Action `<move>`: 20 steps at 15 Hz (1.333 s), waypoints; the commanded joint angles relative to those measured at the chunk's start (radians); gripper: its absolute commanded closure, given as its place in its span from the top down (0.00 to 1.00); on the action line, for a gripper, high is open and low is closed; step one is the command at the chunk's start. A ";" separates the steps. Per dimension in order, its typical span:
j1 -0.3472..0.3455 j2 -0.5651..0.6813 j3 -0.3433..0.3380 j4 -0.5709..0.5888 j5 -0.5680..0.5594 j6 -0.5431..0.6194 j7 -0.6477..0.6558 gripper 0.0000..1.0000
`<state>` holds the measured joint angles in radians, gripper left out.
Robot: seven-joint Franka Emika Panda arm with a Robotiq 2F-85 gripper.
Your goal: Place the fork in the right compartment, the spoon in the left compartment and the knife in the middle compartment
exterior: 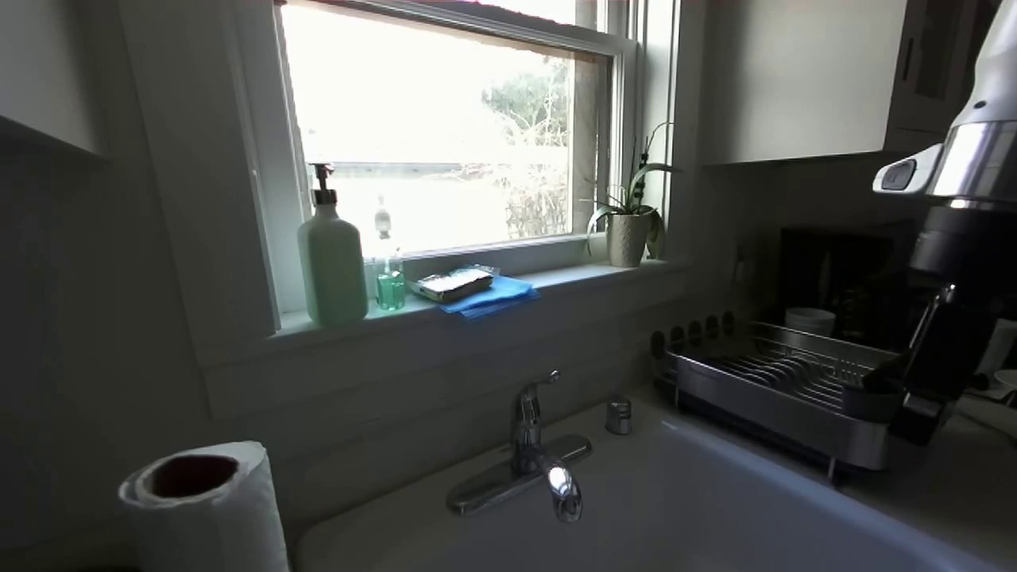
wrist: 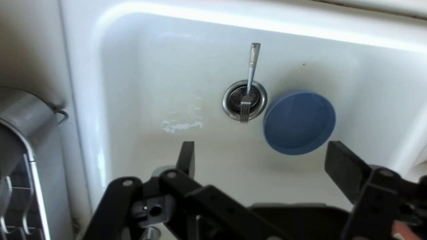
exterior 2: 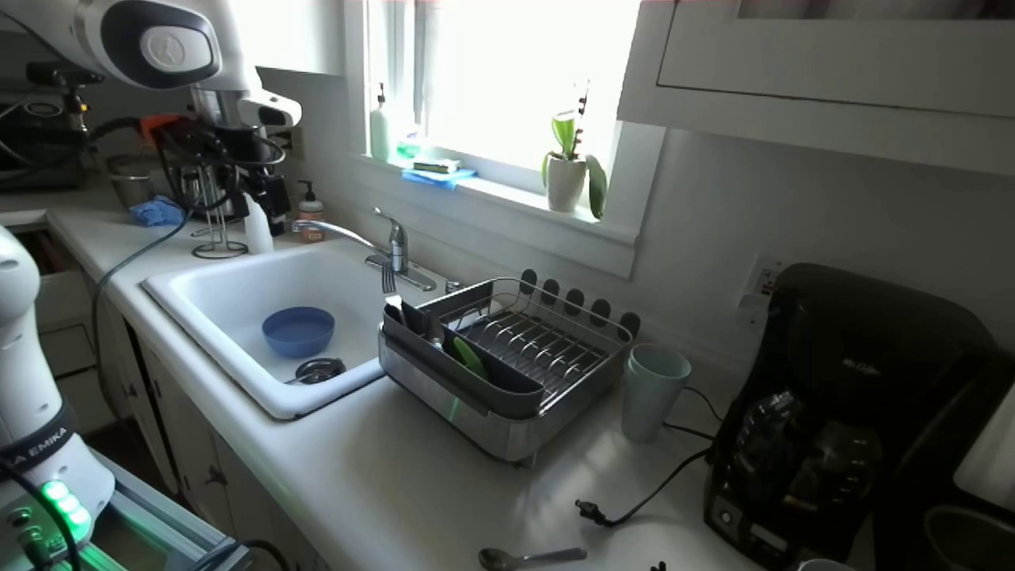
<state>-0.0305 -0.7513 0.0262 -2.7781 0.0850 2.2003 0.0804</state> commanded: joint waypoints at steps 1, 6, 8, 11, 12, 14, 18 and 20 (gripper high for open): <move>-0.088 0.009 -0.059 0.003 -0.068 0.040 -0.016 1.00; -0.132 0.011 -0.089 0.009 -0.085 0.045 -0.009 1.00; -0.134 0.014 -0.090 0.009 -0.085 0.046 -0.009 1.00; -0.168 0.044 -0.113 0.024 -0.132 0.051 -0.046 1.00; -0.175 0.054 -0.121 0.030 -0.155 0.045 -0.065 1.00; -0.195 0.072 -0.128 0.039 -0.196 0.054 -0.078 1.00; -0.220 0.135 -0.147 0.074 -0.257 0.071 -0.097 1.00; -0.222 0.173 -0.151 0.092 -0.275 0.075 -0.102 1.00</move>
<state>-0.2434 -0.6535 -0.1139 -2.7299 -0.1525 2.2579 -0.0022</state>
